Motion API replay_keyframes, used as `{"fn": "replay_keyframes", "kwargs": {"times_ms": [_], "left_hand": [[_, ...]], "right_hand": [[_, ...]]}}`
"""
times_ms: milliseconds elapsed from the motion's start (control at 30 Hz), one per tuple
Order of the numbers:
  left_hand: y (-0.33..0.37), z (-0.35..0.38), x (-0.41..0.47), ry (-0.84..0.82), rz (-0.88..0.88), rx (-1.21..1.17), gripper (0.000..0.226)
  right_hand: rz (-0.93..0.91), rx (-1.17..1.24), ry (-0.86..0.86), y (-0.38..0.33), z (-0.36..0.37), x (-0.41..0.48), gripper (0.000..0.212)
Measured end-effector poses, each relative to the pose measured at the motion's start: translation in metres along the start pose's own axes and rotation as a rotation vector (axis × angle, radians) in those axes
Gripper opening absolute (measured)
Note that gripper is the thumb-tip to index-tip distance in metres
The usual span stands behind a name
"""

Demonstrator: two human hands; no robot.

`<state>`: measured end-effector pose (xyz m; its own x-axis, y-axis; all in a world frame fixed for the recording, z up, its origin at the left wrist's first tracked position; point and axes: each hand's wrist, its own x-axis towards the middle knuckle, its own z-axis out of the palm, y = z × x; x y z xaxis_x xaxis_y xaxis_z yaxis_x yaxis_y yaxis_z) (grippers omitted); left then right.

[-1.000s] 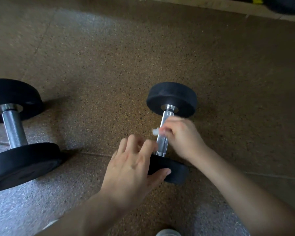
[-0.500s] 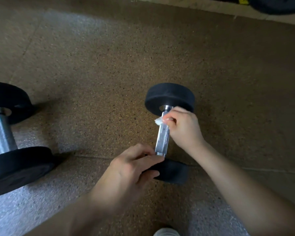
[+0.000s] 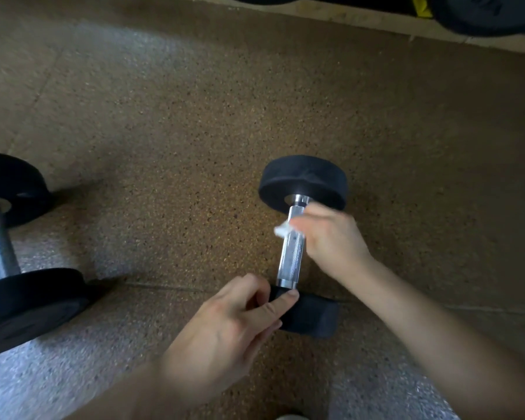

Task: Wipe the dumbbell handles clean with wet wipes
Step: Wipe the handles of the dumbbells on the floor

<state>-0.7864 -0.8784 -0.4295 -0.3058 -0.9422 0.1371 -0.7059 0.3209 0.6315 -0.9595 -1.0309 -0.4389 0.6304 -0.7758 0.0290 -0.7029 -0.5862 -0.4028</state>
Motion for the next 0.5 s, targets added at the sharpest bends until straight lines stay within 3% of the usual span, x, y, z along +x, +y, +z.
{"fn": "replay_keyframes", "kwargs": {"times_ms": [100,267,400,500], "left_hand": [[-0.003,-0.003,0.004,-0.023,0.022,0.001,0.037],[-0.006,-0.005,0.005,-0.065,-0.011,0.004,0.037],[0.001,-0.001,0.009,-0.069,0.026,0.021,0.036],[0.009,0.004,0.013,-0.066,0.032,0.025,0.037]], "right_hand": [[0.115,-0.044,0.114,0.004,0.004,0.013,0.024],[-0.006,0.133,-0.141,-0.01,-0.008,-0.026,0.013],[0.064,-0.01,0.054,0.009,-0.004,0.014,0.02],[0.094,0.063,-0.003,0.002,-0.003,-0.009,0.015]]}}
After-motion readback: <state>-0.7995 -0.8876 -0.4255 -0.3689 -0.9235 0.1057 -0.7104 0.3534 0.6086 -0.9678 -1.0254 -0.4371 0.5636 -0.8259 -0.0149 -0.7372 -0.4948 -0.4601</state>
